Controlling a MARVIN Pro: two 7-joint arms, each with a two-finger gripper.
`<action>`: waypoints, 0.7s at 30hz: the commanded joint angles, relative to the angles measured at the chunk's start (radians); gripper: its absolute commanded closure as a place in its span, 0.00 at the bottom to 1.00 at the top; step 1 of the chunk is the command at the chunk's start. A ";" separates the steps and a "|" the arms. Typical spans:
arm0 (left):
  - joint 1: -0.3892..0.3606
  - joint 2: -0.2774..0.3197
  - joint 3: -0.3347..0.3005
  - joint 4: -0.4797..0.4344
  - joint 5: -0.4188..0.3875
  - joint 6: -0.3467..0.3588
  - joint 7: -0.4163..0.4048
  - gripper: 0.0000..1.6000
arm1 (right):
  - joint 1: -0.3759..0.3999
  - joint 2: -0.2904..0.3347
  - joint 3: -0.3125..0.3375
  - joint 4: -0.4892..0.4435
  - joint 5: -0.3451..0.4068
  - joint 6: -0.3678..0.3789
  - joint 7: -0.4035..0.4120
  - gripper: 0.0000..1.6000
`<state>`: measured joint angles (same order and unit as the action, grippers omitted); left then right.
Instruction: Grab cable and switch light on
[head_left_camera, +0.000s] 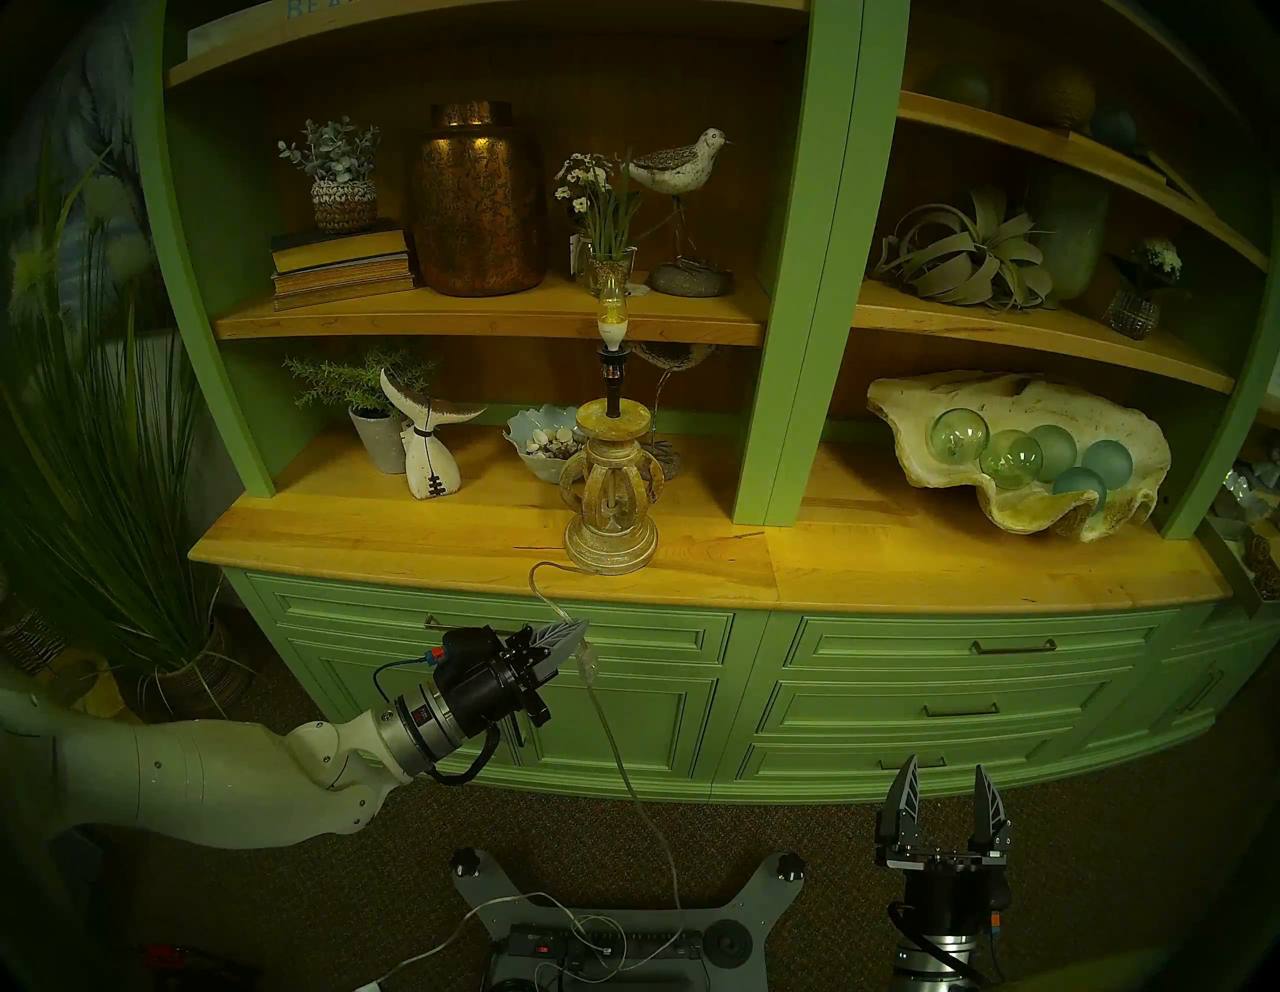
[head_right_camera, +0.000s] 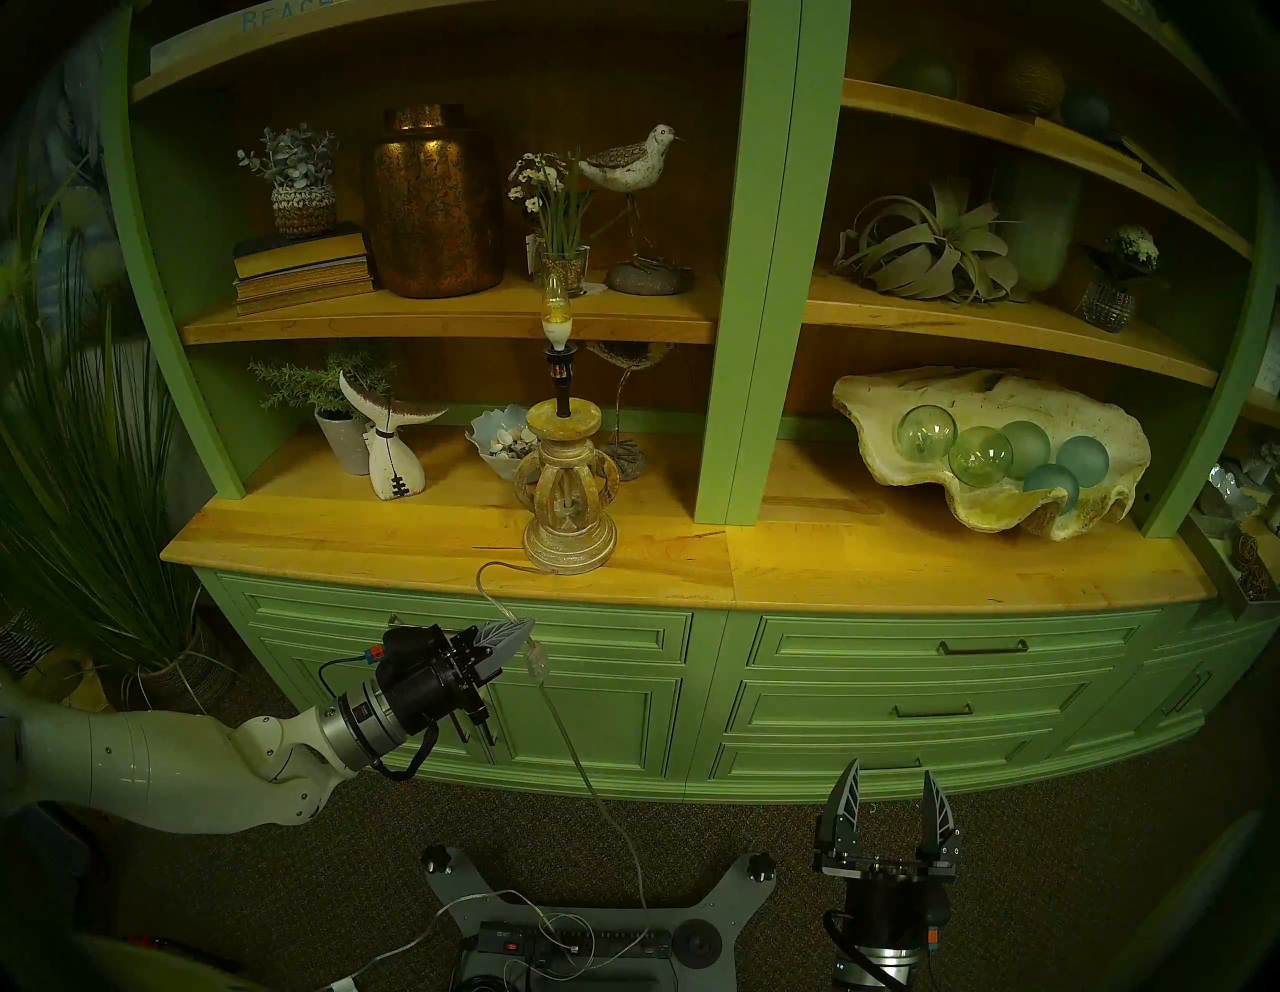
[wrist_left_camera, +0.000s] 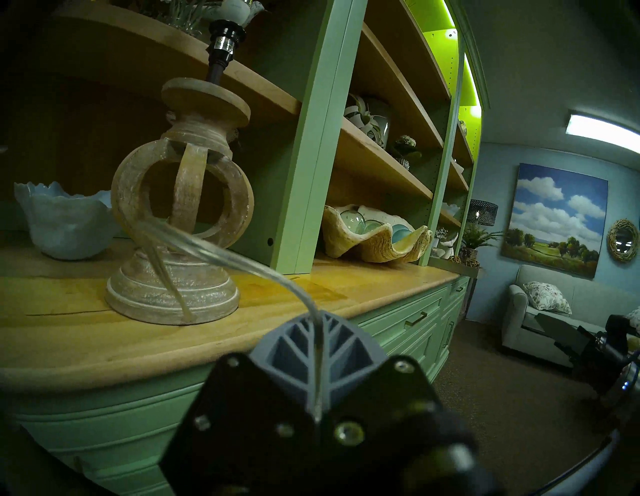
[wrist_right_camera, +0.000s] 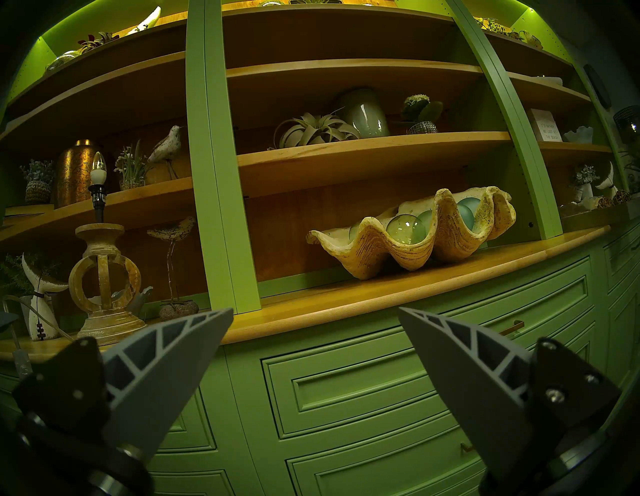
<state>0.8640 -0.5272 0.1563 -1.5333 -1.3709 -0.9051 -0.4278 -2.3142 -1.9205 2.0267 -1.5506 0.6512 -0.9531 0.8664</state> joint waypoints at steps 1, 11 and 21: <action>-0.031 -0.002 -0.029 0.012 -0.130 0.038 -0.164 1.00 | 0.001 0.000 0.000 -0.027 0.002 -0.005 0.002 0.00; -0.034 -0.012 -0.043 0.045 -0.220 0.107 -0.284 1.00 | 0.000 0.000 0.000 -0.029 0.002 -0.004 0.002 0.00; -0.140 -0.063 -0.018 0.111 -0.072 0.312 -0.455 1.00 | 0.004 0.002 0.001 -0.021 0.002 -0.005 0.002 0.00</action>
<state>0.8202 -0.5491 0.1440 -1.4380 -1.5122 -0.6793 -0.7806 -2.3141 -1.9204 2.0271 -1.5502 0.6512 -0.9531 0.8664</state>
